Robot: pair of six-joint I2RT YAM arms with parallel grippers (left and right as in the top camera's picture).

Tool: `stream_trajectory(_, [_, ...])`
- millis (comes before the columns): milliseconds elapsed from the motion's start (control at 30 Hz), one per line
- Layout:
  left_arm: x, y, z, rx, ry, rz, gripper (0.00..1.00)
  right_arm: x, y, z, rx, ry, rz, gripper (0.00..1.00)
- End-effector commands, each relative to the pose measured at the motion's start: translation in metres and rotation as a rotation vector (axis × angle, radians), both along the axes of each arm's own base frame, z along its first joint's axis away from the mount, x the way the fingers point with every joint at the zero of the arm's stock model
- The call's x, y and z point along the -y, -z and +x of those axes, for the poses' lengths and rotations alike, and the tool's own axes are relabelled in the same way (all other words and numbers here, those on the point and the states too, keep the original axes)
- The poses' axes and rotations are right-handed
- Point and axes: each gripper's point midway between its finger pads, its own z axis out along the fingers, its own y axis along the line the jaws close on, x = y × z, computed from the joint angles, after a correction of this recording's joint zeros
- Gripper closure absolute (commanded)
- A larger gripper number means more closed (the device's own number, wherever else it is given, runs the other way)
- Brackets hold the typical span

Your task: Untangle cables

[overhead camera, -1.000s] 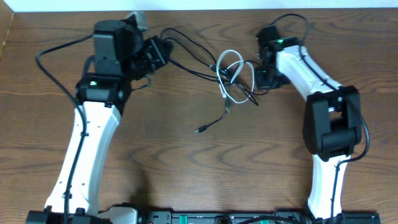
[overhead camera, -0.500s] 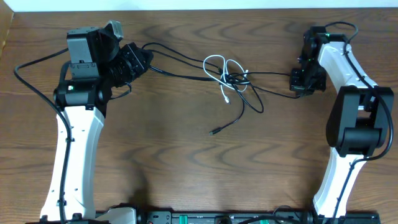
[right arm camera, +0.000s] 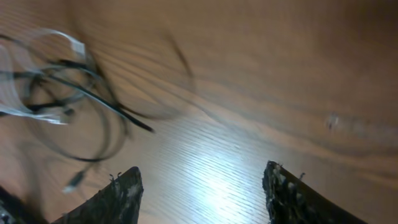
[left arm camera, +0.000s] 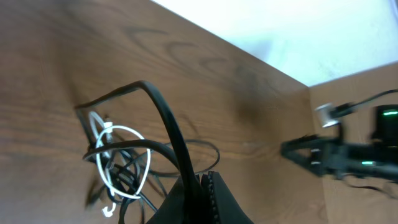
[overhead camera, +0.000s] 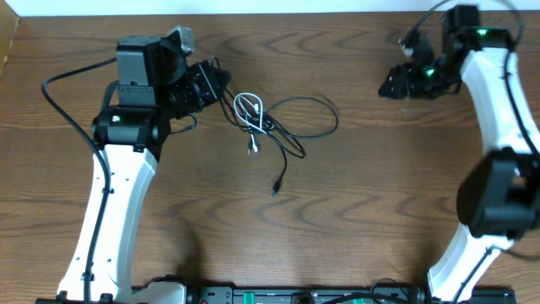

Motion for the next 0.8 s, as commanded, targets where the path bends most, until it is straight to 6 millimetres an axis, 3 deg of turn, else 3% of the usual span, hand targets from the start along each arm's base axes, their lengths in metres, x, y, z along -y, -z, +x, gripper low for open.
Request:
stream_trajectory(0, [0.021,-0.03,-0.007,0.113,0.095,-0.014,0.93,-0.022,-0.043,-0.002,0.12,-0.075,0.081,0.38])
stream_trajectory(100, [0.042,-0.048,-0.011,0.182,0.19,-0.069,0.92,-0.046,-0.049,-0.004,0.138,-0.129,0.123,0.37])
stream_trajectory(267, [0.062,-0.061,-0.022,0.225,0.293,-0.123,0.93,-0.089,-0.056,-0.005,0.187,-0.23,0.164,0.35])
stream_trajectory(500, [0.071,-0.065,-0.025,0.235,0.318,-0.138,0.93,-0.149,-0.058,-0.016,0.231,-0.365,0.175,0.3])
stream_trajectory(633, [0.074,-0.071,-0.026,0.244,0.335,-0.166,0.92,-0.178,-0.033,-0.01,0.182,-0.333,0.152,0.31])
stream_trajectory(667, [0.074,-0.071,-0.026,0.242,0.334,-0.168,0.93,-0.189,-0.017,-0.006,0.149,-0.309,0.144,0.34])
stream_trajectory(767, [0.074,-0.071,-0.026,0.242,0.333,-0.168,0.93,-0.193,0.024,0.002,0.07,-0.22,0.047,0.37])
